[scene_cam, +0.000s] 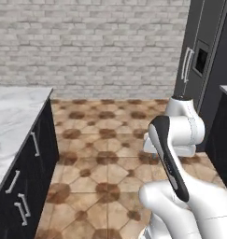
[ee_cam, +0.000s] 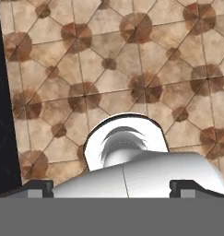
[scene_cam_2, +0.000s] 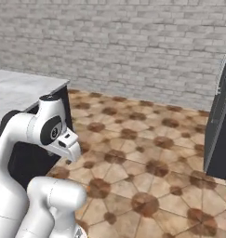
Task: Place one of the steaks on the plate and the other in the bowl. Then place the bowl in the fridge.
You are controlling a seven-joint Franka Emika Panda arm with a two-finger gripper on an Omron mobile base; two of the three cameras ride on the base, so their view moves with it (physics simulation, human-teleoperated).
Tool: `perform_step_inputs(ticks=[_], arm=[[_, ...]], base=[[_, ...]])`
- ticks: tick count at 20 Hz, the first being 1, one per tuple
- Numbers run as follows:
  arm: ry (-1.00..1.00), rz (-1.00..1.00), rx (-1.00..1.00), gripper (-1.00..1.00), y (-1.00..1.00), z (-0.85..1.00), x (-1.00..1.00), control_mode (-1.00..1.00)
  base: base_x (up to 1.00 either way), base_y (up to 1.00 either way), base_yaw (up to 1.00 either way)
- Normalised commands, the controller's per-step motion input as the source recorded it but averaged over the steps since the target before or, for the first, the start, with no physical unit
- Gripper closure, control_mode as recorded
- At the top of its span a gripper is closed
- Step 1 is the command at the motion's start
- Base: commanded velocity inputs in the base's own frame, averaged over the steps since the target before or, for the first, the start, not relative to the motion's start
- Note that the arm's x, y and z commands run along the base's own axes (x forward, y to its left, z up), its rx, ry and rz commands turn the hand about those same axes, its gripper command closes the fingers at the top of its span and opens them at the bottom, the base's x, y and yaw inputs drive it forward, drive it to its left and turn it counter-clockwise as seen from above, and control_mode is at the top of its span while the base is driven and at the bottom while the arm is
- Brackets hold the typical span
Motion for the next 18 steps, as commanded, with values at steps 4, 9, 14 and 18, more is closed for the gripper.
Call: perform_step_inputs(ticks=[4, 9, 14, 18], arm=[[0.0, 0.0, 0.0, -1.0, 0.0, 0.0, 0.0, 1.0], [0.0, 0.0, 0.0, -1.0, 0.0, 0.0, 0.0, 1.0], [0.0, 0.0, 0.0, -1.0, 0.0, 0.0, 0.0, 1.0], [0.0, 0.0, 0.0, -1.0, 0.0, 0.0, 0.0, 1.0]], base=[[1.0, 0.19, -0.28], [1.0, 0.68, -0.24], [1.0, 0.27, -0.09], [1.0, -0.19, -0.02]])
